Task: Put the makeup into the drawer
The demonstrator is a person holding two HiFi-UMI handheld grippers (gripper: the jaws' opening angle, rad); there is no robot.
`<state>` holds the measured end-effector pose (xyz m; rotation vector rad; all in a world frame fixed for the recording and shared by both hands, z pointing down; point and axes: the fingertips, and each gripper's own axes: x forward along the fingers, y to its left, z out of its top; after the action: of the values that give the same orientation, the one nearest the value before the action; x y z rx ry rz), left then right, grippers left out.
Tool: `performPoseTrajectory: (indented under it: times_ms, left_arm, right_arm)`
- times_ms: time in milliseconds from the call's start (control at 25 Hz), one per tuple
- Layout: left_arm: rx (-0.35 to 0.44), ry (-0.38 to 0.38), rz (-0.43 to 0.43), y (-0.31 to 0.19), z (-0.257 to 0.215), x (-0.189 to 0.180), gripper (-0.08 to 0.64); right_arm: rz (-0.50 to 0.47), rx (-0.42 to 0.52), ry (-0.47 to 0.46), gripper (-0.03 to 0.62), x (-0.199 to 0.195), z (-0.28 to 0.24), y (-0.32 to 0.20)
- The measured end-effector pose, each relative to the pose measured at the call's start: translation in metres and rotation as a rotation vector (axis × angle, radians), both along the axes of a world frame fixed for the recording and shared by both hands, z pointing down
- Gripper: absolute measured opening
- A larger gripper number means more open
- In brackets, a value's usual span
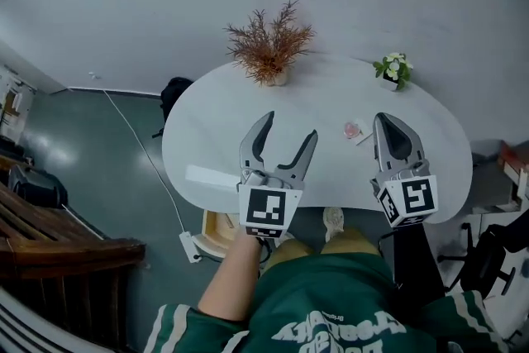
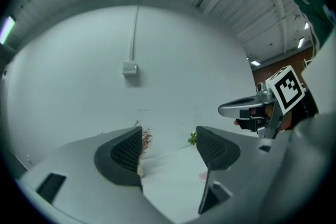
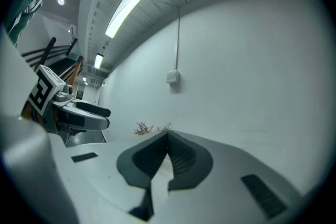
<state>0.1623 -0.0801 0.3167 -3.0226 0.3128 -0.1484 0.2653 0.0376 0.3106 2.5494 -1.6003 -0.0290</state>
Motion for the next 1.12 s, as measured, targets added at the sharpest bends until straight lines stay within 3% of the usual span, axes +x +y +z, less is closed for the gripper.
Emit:
performPoseTrajectory:
  times_ms: [280, 480, 720, 920, 1120]
  left_arm:
    - [-0.012, -0.030, 0.098, 0.051, 0.014, 0.076, 0.321]
    - [-0.042, -0.100, 0.129, 0.071, 0.042, 0.108, 0.322]
    - [-0.152, -0.331, 0.213, 0.097, 0.121, 0.140, 0.324]
    - [-0.215, -0.518, 0.212, 0.101, 0.186, 0.158, 0.324]
    - [-0.261, -0.641, 0.184, 0.101, 0.236, 0.173, 0.324]
  right_arm:
    - [0.087, -0.004, -0.018, 0.003, 0.062, 0.009, 0.058]
    - [0.092, -0.015, -0.034, 0.003, 0.092, 0.019, 0.074]
    - [0.078, -0.037, -0.059, 0.003, 0.114, 0.035, 0.083]
    - [0.072, -0.053, -0.078, 0.003, 0.132, 0.050, 0.090]
    - [0.077, -0.061, -0.101, 0.003, 0.152, 0.063, 0.100]
